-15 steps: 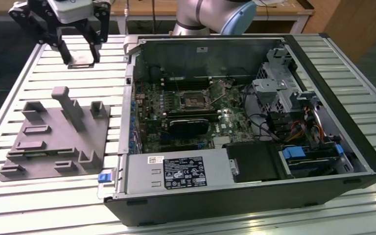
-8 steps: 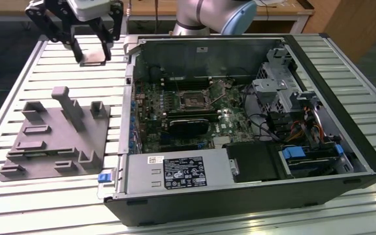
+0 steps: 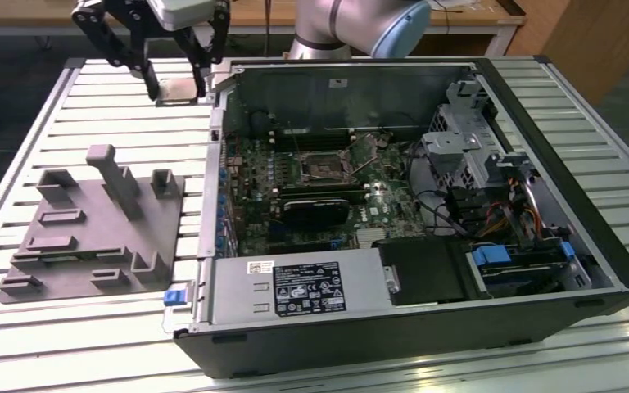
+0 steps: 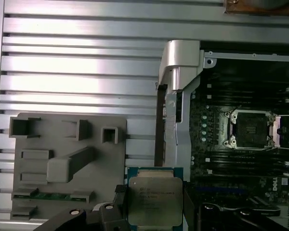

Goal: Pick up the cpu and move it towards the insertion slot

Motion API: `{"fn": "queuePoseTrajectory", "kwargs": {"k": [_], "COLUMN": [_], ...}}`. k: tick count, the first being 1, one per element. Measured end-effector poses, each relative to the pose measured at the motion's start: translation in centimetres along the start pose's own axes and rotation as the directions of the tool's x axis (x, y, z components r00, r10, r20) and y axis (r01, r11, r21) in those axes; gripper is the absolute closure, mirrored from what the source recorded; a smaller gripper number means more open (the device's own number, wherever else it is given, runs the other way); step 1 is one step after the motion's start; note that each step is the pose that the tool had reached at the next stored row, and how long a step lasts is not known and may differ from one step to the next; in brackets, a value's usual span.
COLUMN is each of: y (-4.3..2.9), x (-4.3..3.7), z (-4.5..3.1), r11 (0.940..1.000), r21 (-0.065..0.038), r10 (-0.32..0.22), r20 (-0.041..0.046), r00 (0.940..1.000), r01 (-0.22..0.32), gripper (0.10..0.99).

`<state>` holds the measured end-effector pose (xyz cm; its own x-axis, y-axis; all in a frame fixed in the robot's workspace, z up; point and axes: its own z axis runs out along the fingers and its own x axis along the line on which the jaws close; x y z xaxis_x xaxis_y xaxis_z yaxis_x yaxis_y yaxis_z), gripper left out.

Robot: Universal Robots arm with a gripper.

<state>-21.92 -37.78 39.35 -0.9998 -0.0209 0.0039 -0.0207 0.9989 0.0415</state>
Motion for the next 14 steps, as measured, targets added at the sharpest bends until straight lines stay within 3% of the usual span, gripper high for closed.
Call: {"fn": "queuePoseTrajectory", "kwargs": {"k": [14], "y": [0.87], "x": [-4.19], "z": [0.05], "r11": [1.0], "r21": [0.0], "r10": [0.0], "r20": [0.0], "r00": [1.0], "r01": [0.0], "gripper": [0.541]}}
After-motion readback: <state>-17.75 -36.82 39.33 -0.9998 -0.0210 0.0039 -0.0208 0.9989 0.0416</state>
